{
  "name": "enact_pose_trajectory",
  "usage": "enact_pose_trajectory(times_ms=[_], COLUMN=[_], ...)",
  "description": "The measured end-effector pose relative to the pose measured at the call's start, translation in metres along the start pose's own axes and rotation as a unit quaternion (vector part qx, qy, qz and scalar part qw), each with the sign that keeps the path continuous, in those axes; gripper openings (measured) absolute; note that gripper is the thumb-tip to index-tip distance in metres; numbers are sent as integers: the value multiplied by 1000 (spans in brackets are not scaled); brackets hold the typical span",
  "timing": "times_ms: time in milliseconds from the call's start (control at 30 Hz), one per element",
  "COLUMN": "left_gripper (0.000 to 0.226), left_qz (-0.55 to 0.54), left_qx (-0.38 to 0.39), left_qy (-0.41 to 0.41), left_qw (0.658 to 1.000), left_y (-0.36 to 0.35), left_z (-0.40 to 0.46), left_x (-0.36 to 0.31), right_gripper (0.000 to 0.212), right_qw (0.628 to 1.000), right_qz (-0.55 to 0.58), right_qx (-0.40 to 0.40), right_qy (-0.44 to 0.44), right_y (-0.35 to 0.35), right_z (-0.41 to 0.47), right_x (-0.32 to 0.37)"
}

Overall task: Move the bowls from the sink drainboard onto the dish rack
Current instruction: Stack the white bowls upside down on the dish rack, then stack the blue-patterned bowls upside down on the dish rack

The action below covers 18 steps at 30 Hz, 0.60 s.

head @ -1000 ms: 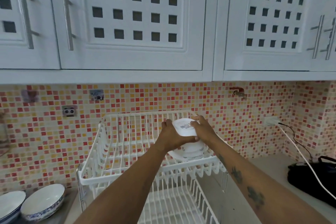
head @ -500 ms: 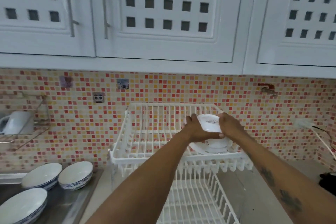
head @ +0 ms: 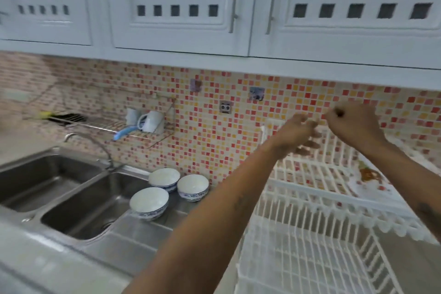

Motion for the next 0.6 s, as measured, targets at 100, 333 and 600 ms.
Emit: enact_pose_trajectory(times_ms=[100,333,600], left_gripper=[31,29,33], left_qz=[-26,-34,-62], left_qx=[-79,-211,-330], left_qy=[-21,-6,119], left_qw=[996,977,934], left_y=[54,200,348], left_z=[-24,-88,-144], left_x=[-11,16,119], right_gripper=[37,34,17], right_qw=[998,958,905], right_qz=[66,271,308], right_qx=[-3,98,280], right_qy=[3,-11,-89], right_y=[-22,-125,-289], right_z=[10,16,-15], right_x=[51,179,248])
Point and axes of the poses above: each hand's wrist, its own z-axis towards the middle knuckle, its own y-axis out of the back of the hand, x = y × z, the point moved 6 cm from there along z, towards the middle knuckle, and after that the axes turned 3 degrees about -z, right-handed, at the moved point
